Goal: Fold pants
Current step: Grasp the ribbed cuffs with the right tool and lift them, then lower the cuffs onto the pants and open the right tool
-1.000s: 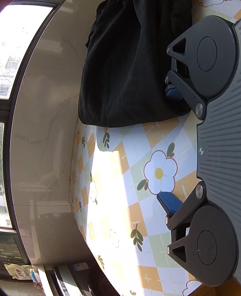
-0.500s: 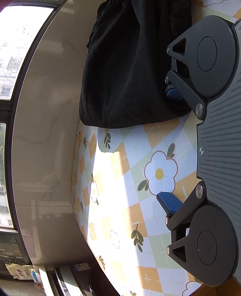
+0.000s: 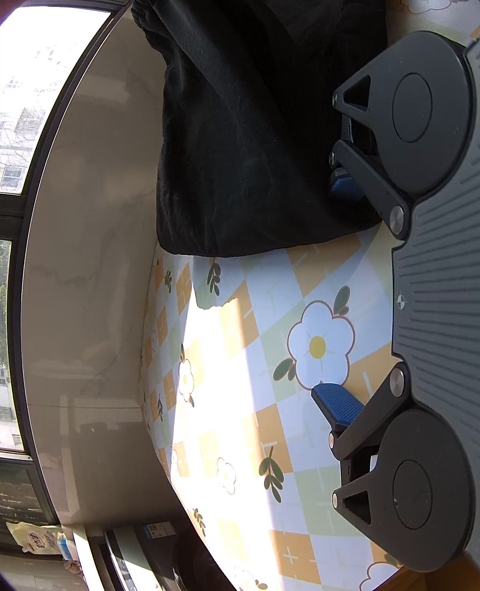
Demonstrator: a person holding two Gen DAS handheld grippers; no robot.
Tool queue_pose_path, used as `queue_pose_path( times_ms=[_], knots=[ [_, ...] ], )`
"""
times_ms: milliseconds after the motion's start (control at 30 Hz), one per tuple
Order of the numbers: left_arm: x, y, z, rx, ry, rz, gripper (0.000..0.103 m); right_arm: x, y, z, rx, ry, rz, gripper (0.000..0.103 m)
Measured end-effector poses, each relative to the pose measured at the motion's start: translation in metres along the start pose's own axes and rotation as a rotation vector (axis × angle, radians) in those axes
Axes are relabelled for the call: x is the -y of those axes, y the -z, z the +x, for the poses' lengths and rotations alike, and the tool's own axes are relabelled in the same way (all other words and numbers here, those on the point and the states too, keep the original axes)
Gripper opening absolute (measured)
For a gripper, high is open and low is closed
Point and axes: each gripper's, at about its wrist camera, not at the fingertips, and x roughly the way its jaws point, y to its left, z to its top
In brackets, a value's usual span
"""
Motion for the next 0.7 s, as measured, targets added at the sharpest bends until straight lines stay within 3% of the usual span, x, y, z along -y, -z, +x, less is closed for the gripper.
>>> queue_pose_path(
  times_ms=[100,333,500,700],
  knots=[
    [0.002,-0.002,-0.001,-0.006,0.01,-0.018,0.099,0.005,0.002,-0.008,0.013,0.019,-0.044,0.031],
    [0.016,-0.003,0.002,-0.016,0.016,0.015,0.099,0.081,0.053,0.008,-0.202,0.202,0.187,0.031],
    [0.024,-0.003,0.003,-0.025,0.012,0.038,0.099,0.1,0.07,0.016,-0.276,0.234,0.256,0.034],
    [0.024,-0.003,0.0,-0.035,0.013,0.024,0.098,0.103,0.067,0.019,-0.285,0.244,0.271,0.041]
  ],
)
